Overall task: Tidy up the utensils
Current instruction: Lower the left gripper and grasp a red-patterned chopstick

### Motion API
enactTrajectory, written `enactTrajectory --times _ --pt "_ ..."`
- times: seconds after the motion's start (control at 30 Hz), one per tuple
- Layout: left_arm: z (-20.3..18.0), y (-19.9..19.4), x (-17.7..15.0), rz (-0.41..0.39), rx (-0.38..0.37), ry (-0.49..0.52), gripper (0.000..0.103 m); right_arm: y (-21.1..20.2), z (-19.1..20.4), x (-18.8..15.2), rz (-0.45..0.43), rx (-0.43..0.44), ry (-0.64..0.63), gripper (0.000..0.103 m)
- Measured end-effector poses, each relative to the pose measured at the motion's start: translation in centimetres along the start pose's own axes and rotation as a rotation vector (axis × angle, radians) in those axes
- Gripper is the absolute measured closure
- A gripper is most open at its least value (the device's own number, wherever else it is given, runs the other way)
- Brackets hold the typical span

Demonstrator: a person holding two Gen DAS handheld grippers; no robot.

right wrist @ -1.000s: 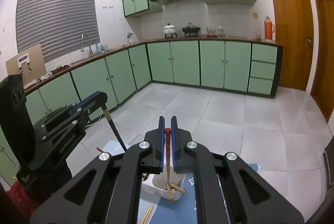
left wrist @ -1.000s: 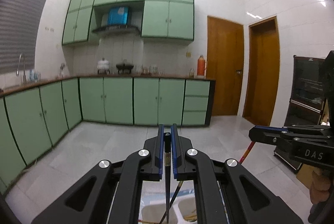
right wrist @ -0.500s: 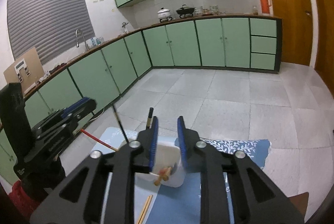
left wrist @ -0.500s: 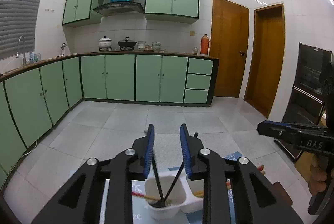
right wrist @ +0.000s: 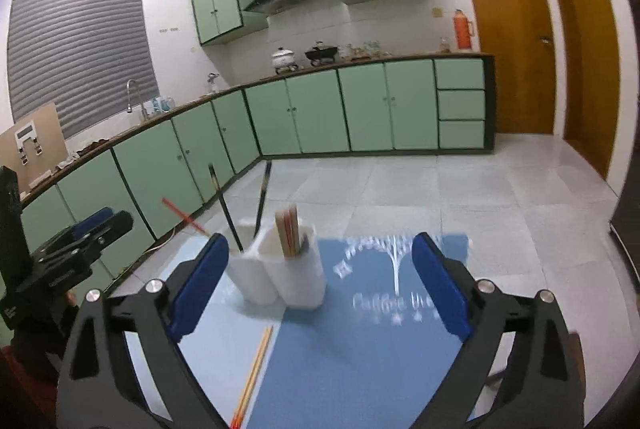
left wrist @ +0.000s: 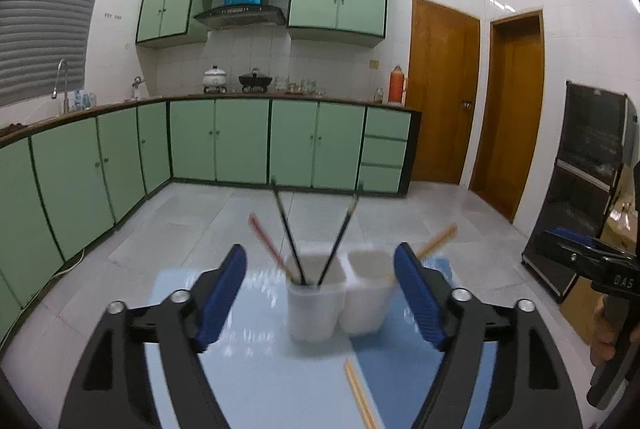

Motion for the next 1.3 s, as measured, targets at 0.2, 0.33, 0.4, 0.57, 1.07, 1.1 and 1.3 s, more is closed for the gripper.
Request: enactTrajectory --times 0.2,0.33,0.4,0.57,1.07,1.1,1.3 --pt "0.2 -2.3 -5.4 0.073 0.011 -0.012 0.016 -1.2 -0.5 -5.3 0.044 -0.043 0.050 0.005" --pt "0.0 -3.1 -8.9 0.128 0.018 -0.010 0.015 -1.8 -0.9 -7.6 0.057 -0.057 0.076 0.005" --pt "-0.2 -3.5 -10.3 0.148 0.022 0.002 0.015 -2.1 -0.8 -8.9 0.066 -0.078 0.070 0.005" --pt "-0.9 -4.0 -13.6 0.213 0.012 0.006 0.015 -2.6 -0.8 -11.5 0.093 -0.102 0.060 0.005" --pt "-4.3 -4.3 -22.0 0.389 -0.034 0.029 0.015 -5.0 -0.9 -15.1 0.124 -0.106 0.075 0.006" --pt "-4.6 -4.2 -22.4 0.400 -0.038 0.033 0.015 -5.1 -0.9 -15.3 0.125 -0.104 0.079 0.006" --pt "-5.3 -3.8 -24.1 0.453 -0.026 0.053 0.015 -5.5 -0.4 -15.7 0.129 -0.094 0.074 0.005"
Point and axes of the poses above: each gripper's, at about its wrist camera, not at the fingertips, and y roughly the way its jaws point, z to its left, x to its top, the point moved 6 cm from there along y, roughly the way its jaws point
